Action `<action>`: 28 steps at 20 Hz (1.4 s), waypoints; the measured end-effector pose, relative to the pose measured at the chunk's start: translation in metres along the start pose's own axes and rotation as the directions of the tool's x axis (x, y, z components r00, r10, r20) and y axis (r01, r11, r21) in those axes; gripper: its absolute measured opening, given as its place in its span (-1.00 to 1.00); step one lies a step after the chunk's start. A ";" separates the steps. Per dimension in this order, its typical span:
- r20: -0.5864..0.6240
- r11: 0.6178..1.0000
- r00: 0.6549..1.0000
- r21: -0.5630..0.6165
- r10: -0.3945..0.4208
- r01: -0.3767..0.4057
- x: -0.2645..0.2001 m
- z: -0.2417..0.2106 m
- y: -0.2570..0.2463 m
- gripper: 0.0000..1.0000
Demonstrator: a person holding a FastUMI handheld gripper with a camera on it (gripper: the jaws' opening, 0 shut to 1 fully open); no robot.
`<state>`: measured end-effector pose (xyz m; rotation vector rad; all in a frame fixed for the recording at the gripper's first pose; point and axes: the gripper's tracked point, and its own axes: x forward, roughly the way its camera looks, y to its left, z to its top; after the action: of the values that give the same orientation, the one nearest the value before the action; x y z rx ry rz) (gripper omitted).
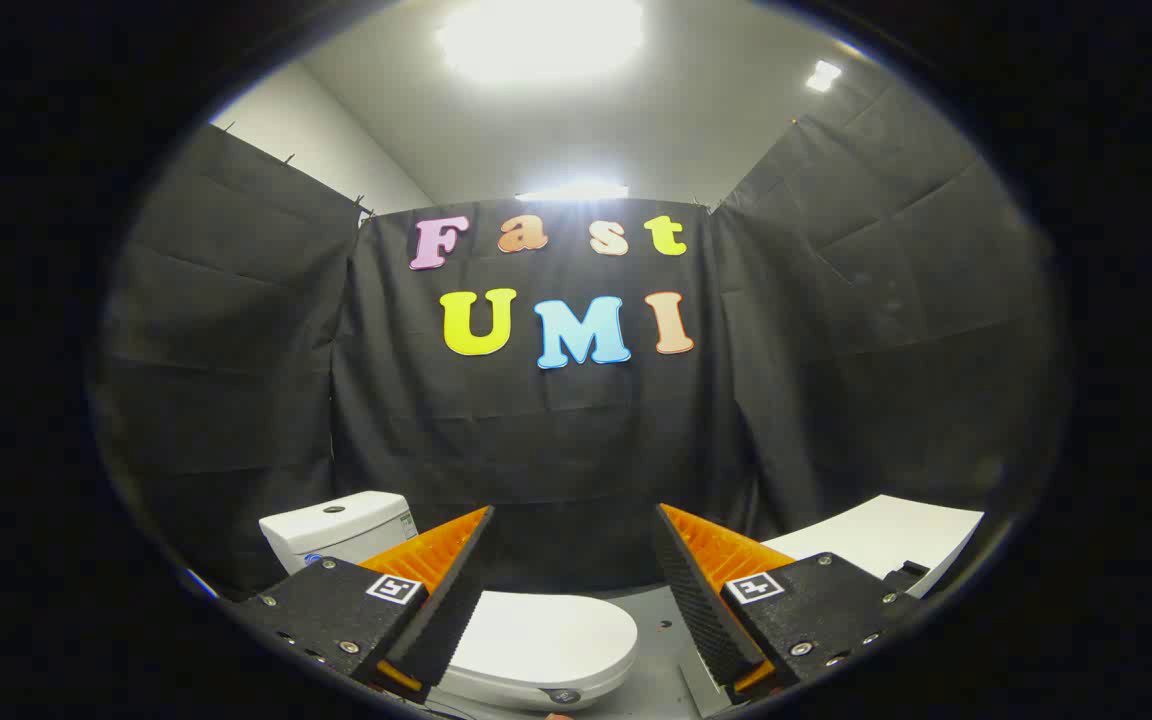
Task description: Open the toilet lid.
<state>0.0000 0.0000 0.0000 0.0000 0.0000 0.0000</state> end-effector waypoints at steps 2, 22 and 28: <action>0.003 0.999 0.999 0.003 0.038 -0.038 -0.001 0.001 0.004 0.89; 0.018 0.997 0.997 -0.015 0.070 -0.069 0.006 -0.016 0.006 0.89; -0.039 0.998 0.997 0.009 0.063 -0.063 0.020 -0.055 0.019 0.89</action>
<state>0.0200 0.0191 -0.0547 0.0075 0.0394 0.0632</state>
